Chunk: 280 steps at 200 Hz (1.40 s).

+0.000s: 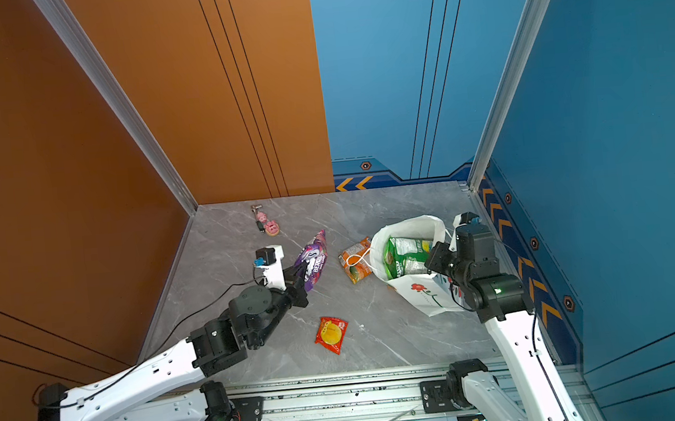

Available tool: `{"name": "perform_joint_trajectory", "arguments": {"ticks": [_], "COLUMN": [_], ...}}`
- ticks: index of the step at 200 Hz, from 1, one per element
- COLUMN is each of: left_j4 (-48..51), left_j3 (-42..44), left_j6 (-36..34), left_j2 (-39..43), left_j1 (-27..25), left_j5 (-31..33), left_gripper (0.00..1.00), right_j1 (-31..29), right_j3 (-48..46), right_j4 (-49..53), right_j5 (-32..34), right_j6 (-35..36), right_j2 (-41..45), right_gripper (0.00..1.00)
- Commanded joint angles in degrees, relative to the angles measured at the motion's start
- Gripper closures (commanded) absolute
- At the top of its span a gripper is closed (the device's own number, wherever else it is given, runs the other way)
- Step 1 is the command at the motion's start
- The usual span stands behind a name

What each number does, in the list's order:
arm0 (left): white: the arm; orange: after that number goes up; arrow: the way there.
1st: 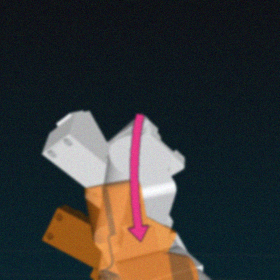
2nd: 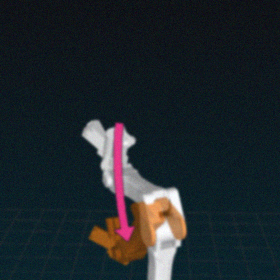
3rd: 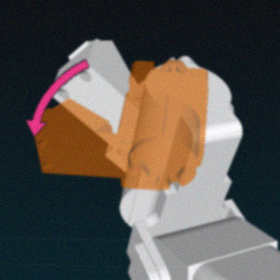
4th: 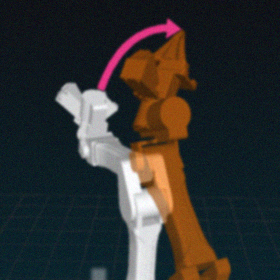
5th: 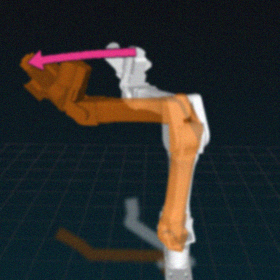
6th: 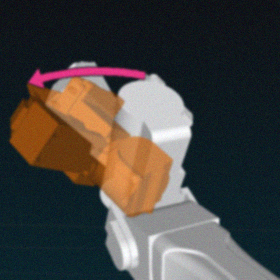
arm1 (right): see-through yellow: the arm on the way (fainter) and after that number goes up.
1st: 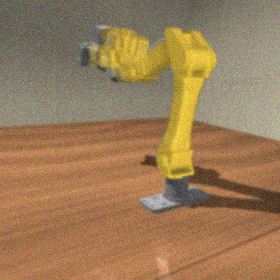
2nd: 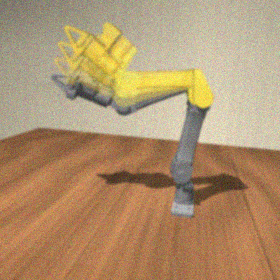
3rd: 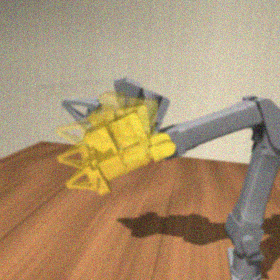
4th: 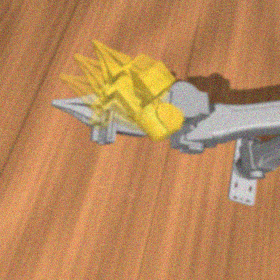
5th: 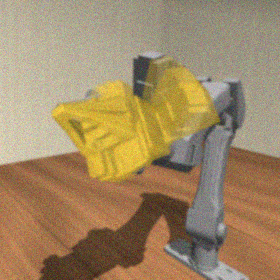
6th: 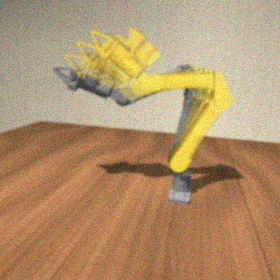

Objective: Place the snacks into the paper bag
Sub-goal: 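Lift the purple berries bag with the left gripper, then carry the purple berries bag with the left gripper over the paper bag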

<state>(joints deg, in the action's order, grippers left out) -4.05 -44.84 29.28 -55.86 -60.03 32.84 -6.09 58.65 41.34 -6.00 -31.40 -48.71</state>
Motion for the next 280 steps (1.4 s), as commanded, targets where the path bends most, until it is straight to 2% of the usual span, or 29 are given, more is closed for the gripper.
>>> {"name": "perform_joint_trajectory", "arguments": {"ticks": [1, 31, 68, 102, 142, 179, 208, 280], "left_j4": [1.0, 1.6, 4.8, 6.1, 7.7, 7.8, 8.4, 3.8], "left_j3": [-2.3, -2.5, -4.0, -4.6, -7.0, -10.5, -15.5, -27.7], "left_j6": [2.6, 3.6, 3.6, 4.1, 5.3, 6.5, 8.7, 13.7], "left_j2": [1.3, 2.0, 3.0, 4.1, 4.4, 2.4, -1.0, -12.5], "left_j1": [1.5, 2.8, 3.9, 4.8, 5.8, 5.9, 5.8, 4.6], "left_j5": [-3.3, -5.8, -5.7, -5.7, -6.4, -8.5, -10.9, -20.6], "left_gripper": [1.0, 1.0, 1.0, 1.0, 1.0, 1.0, 1.0, 1.0], "right_j1": [-0.7, -1.9, -4.9, -8.8, -9.4, -7.2, -3.2, 2.1], "right_j3": [3.0, 2.9, 3.4, 3.9, 3.3, 3.1, 1.6, -0.5], "right_j4": [-6.2, -7.0, -8.6, -9.2, -9.6, -9.2, -9.0, -6.2], "right_j5": [-0.1, -0.4, 0.0, 3.2, 3.9, 3.7, 0.3, -1.4], "right_j6": [-0.9, -1.7, -3.0, -3.4, -4.5, -4.1, -4.3, -2.5], "right_j2": [0.5, -0.2, -1.6, -2.0, -1.7, -0.9, -0.4, 2.0], "right_gripper": [1.0, 1.0, 1.0, 1.0, 1.0, 1.0, 1.0, 1.0]}}
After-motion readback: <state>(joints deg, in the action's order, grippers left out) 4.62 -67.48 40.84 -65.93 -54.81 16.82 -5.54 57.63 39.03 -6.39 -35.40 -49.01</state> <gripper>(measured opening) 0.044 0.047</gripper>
